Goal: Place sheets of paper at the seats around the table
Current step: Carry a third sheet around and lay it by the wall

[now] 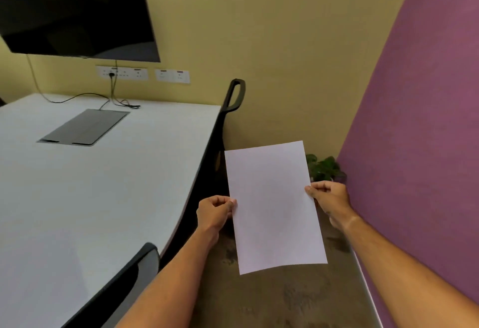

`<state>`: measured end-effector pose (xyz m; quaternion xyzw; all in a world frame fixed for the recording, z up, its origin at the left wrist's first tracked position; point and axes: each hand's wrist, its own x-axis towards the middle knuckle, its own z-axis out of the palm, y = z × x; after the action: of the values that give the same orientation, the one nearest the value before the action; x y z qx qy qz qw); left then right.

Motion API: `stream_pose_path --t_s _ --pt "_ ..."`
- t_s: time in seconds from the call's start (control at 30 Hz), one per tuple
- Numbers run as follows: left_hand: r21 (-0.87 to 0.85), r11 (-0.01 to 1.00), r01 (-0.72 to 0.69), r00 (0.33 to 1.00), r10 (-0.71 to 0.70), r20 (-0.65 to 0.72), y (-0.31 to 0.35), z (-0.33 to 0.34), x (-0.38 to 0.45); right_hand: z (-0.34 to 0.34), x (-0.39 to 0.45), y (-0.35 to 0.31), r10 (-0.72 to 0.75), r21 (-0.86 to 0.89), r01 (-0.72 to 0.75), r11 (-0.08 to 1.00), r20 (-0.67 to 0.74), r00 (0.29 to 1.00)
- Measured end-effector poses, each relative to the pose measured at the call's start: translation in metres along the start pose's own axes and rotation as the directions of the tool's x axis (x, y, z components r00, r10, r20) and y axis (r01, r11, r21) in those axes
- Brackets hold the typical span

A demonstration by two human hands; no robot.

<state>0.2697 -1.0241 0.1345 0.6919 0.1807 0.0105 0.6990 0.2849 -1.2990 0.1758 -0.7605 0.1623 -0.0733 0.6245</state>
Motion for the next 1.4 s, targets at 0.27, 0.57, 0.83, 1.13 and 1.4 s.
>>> stream_pose_path --t_s 0.27,0.57,0.83,1.13,1.4 --pt "-0.092 0.995 0.029 0.956 -0.055 -0.289 0.021 -0.020 0.088 0.103 0.122 -0.030 -0.040 -0.020 0.047 0.999 0.251 0.967" --pt "-0.186 0.982 -0.014 0.800 -0.101 -0.592 0.036 -0.048 0.164 0.241 0.240 -0.060 -0.085 -0.028 0.118 0.993 0.537 0.839" --pt "-0.235 0.970 -0.057 0.648 -0.142 -0.748 0.045 -0.081 0.198 0.346 0.284 -0.083 -0.081 -0.055 0.172 0.984 0.717 0.692" --pt "-0.259 0.960 -0.105 0.555 -0.160 -0.817 0.048 -0.147 0.263 0.454 0.309 -0.114 -0.024 -0.048 0.121 0.992 0.843 0.538" --pt "-0.305 0.947 -0.105 0.558 -0.198 -0.806 0.055 -0.219 0.360 0.567 0.348 -0.151 0.085 -0.152 0.110 0.982 0.883 0.462"
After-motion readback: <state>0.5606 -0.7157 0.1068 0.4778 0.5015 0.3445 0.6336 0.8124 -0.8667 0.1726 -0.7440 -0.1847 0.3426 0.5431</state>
